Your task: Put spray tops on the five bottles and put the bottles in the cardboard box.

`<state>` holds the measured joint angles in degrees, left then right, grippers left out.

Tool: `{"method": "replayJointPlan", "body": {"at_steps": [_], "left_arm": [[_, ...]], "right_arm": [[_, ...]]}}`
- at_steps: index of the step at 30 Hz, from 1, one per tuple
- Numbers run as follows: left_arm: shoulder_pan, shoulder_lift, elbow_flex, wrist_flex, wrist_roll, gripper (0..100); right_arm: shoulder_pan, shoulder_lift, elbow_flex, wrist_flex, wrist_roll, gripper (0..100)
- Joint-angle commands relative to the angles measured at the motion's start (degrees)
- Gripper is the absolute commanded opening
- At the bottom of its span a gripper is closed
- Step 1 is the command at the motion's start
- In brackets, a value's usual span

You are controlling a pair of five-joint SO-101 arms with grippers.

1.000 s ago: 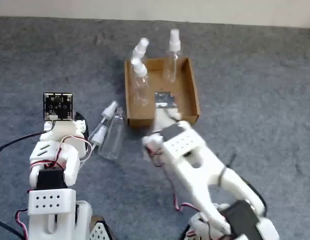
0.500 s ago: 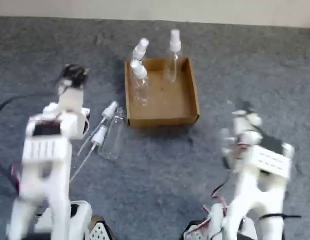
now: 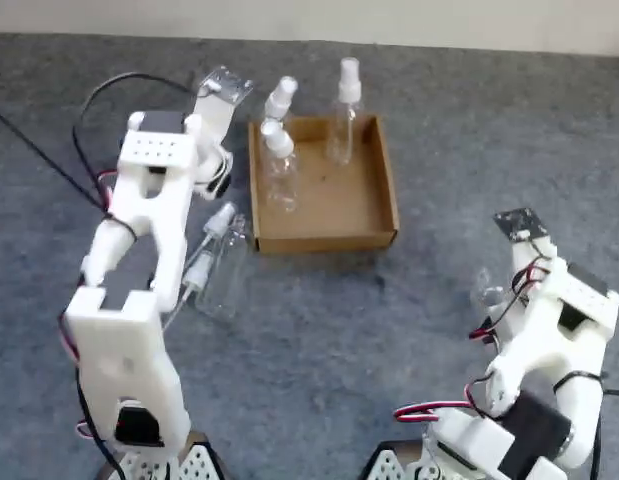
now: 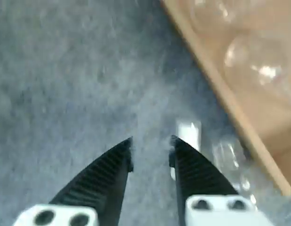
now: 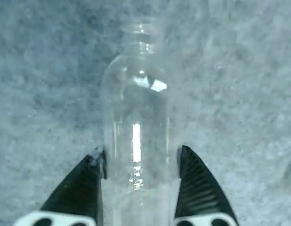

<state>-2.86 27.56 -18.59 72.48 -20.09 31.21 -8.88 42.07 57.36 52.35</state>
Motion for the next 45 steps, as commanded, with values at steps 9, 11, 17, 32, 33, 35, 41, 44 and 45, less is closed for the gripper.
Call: {"method": "replayJointPlan", "body": {"at_steps": [9, 11, 17, 32, 33, 35, 41, 44, 45], "left_arm": [[1.5, 10.0, -14.8, 5.5, -0.9, 11], [1.6, 6.1, -15.1, 9.7, -1.0, 11], [2.8, 0.0, -14.0, 13.4, -1.1, 16], [-3.2, 8.2, -4.4, 3.5, -3.9, 14], [-4.0, 8.2, -4.4, 3.5, -5.2, 13], [-5.3, 8.3, -4.3, 3.7, -7.3, 10], [-8.0, 8.6, -4.4, 3.5, -7.6, 5], [-8.0, 8.3, -4.4, 3.5, -7.6, 0], [-7.9, 8.2, -4.4, 3.7, -7.6, 0]], "right_arm": [[0.6, 0.9, -1.7, -0.9, 0.6, 0.4], [0.6, 0.9, -1.7, -0.9, 0.6, 0.4], [0.6, 1.1, -1.7, -0.9, 0.6, 0.4], [0.6, 0.7, 0.7, -1.1, 0.6, 0.4], [0.6, 0.7, 0.7, -1.1, 0.6, 0.4], [0.6, 0.7, 0.7, -1.1, 0.6, 0.4], [0.6, 0.7, 0.7, -1.1, 0.6, 0.4], [0.6, 0.6, 0.7, -0.8, 0.6, 0.5], [0.7, 0.6, 0.7, -0.8, 0.6, 1.4]]}}
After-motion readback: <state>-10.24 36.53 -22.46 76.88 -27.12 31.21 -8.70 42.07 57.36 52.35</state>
